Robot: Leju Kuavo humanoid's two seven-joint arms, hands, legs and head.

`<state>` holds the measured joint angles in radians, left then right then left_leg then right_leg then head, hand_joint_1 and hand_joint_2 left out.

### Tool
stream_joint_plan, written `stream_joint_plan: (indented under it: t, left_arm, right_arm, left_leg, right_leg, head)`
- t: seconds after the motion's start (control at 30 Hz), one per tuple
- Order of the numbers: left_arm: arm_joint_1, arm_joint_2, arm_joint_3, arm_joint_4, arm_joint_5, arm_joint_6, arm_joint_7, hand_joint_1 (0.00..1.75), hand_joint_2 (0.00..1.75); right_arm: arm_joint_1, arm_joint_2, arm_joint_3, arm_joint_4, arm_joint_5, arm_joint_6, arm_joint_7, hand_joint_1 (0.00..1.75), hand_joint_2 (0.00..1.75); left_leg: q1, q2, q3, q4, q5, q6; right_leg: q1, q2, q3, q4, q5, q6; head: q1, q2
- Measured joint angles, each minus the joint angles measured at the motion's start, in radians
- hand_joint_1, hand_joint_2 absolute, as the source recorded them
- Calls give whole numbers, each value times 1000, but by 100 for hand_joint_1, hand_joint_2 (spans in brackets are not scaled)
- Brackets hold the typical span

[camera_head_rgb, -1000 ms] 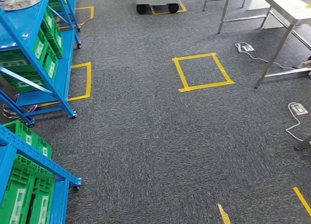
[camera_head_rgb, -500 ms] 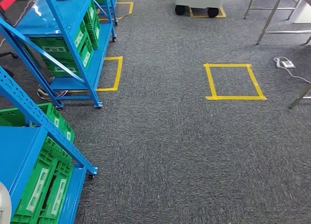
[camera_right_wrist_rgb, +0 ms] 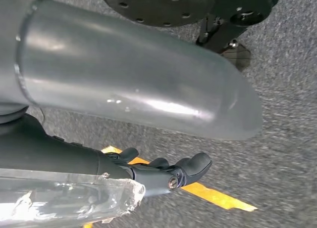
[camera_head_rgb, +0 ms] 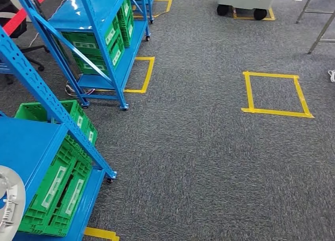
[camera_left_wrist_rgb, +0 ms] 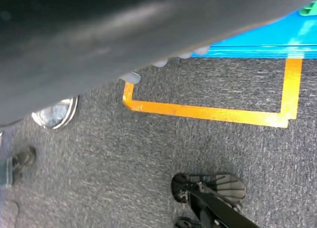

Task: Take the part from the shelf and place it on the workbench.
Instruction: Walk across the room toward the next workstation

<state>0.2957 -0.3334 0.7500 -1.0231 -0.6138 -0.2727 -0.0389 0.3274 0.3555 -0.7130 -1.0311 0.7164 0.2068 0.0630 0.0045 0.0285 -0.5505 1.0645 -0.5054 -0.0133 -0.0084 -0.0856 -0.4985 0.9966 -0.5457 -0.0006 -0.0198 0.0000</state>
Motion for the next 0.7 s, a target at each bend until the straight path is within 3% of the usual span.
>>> stream_joint_plan:
  t: [0.07, 0.13, 0.2, 0.27, 0.3, 0.33, 0.37, 0.4, 0.43, 0.5, 0.57, 0.63, 0.7]
  left_arm:
    - [0, 0, 0, 0, 0, 0, 0, 0, 0]
    - [-1, 1, -2, 4, -15, -6, -14, 0, 0]
    - [-18, 6, -11, 44, -64, -6, -70, 0, 0]
    - [-46, 14, -20, 100, -103, 4, -123, 0, 0]
    - [-56, 18, -21, 120, -107, 9, -131, 0, 0]
    - [-64, 21, -22, 140, -110, 13, -136, 0, 0]
    - [-70, 23, -22, 156, -111, 16, -139, 0, 0]
    - [-75, 25, -22, 171, -113, 17, -140, 0, 0]
    - [-79, 26, -22, 183, -115, 18, -141, 0, 0]
    - [-88, 29, -22, 201, -116, 19, -141, 0, 0]
    - [-94, 32, -22, 211, -117, 19, -141, 0, 0]
    - [-95, 34, -22, 220, -118, 19, -141, 0, 0]
    - [-96, 37, -22, 228, -118, 20, -141, 0, 0]
  right_arm:
    - [0, 0, 0, 0, 0, 0, 0, 0, 0]
    - [-2, 0, 0, 0, 3, 3, -5, 0, 0]
    - [-15, 0, -5, 7, 21, 7, -30, 0, 0]
    - [-29, 0, -15, 20, 40, 9, -52, 0, 0]
    - [-31, 0, -20, 25, 45, 9, -56, 0, 0]
    - [-31, 0, -24, 30, 49, 9, -58, 0, 0]
    - [-32, -1, -28, 33, 53, 9, -60, 0, 0]
    - [-33, -1, -32, 36, 55, 9, -62, 0, 0]
    - [-34, -1, -34, 38, 56, 9, -63, 0, 0]
    - [-36, -2, -39, 43, 56, 9, -65, 0, 0]
    - [-39, -2, -42, 47, 56, 9, -66, 0, 0]
    - [-42, -2, -44, 50, 57, 9, -66, 0, 0]
    - [-46, -3, -46, 52, 57, 9, -66, 0, 0]
  left_leg:
    - [-1, 5, 4, -7, 2, 1]
    - [-6, 22, 18, -39, 2, 10]
    - [-7, 13, 26, -71, 9, 26]
    - [-3, -23, 23, -79, 18, 36]
    - [-3, -35, 22, -79, 18, 37]
    - [-3, -48, 22, -79, 18, 37]
    - [-3, -62, 23, -79, 18, 37]
    - [-3, -77, 26, -78, 17, 36]
    - [-2, -91, 29, -78, 15, 33]
    - [-2, -117, 31, -74, 12, 25]
    - [-1, -139, 22, -71, 12, 13]
    - [3, -155, 14, -70, 15, 1]
    - [3, -117, -1, -38, -5, -9]
  right_leg:
    - [0, -1, 1, 0, 0, 0]
    - [4, -17, 10, -1, -5, 10]
    - [3, 13, 4, 35, -37, 30]
    - [-2, 68, -51, 153, -100, 42]
    - [-3, 77, -87, 223, -125, 44]
    - [-3, 81, -116, 272, -135, 45]
    - [-3, 82, -130, 285, -123, 46]
    - [-4, 85, -123, 253, -89, 46]
    - [-6, 95, -99, 188, -43, 46]
    - [-13, 140, -45, 58, 14, 45]
    - [-14, 167, -23, 14, 16, 37]
    - [-12, 150, -18, 10, 18, 24]
    - [-12, 126, -15, 5, 21, 10]
  head:
    - [0, 0]
    - [1, 0]
    - [4, 0]
    - [8, 0]
    - [9, 0]
    - [9, 0]
    - [9, 0]
    - [9, 0]
    - [9, 0]
    - [10, 0]
    - [10, 0]
    - [10, 0]
    - [6, 0]
